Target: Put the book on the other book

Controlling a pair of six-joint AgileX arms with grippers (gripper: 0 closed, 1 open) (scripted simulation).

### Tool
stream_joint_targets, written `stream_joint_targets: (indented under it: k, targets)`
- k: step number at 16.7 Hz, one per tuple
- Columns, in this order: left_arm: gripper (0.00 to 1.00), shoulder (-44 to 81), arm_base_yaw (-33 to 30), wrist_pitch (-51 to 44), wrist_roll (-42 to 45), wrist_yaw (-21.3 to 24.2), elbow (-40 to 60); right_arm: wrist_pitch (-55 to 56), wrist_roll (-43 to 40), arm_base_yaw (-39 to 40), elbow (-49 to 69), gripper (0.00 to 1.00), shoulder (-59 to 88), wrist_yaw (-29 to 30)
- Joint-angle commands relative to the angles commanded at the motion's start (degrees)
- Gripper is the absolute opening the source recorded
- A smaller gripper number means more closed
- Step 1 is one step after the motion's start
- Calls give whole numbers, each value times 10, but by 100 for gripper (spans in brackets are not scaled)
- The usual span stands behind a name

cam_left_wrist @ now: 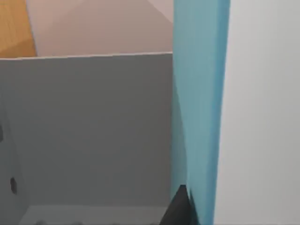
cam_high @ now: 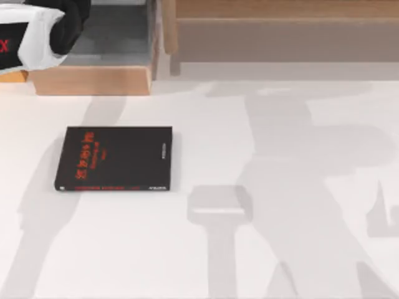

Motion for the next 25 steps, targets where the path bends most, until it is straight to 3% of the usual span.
stream_joint_targets:
  k: [4,11,18,21,25]
  targets:
    - [0,-41,17,18,30,-45,0,0,0,0,0,100,0,0]
    - [0,-17,-11,-7,-45,38,-2,0,0,0,0,100,0,0]
    - [0,-22,-12,-10,-37,43,-5,0,0,0,0,100,0,0]
    - [0,-72,-13,-17,18,34,-31,0,0,0,0,100,0,0]
    - [0,-181,-18,-24,175,4,-96,0,0,0,0,100,0,0]
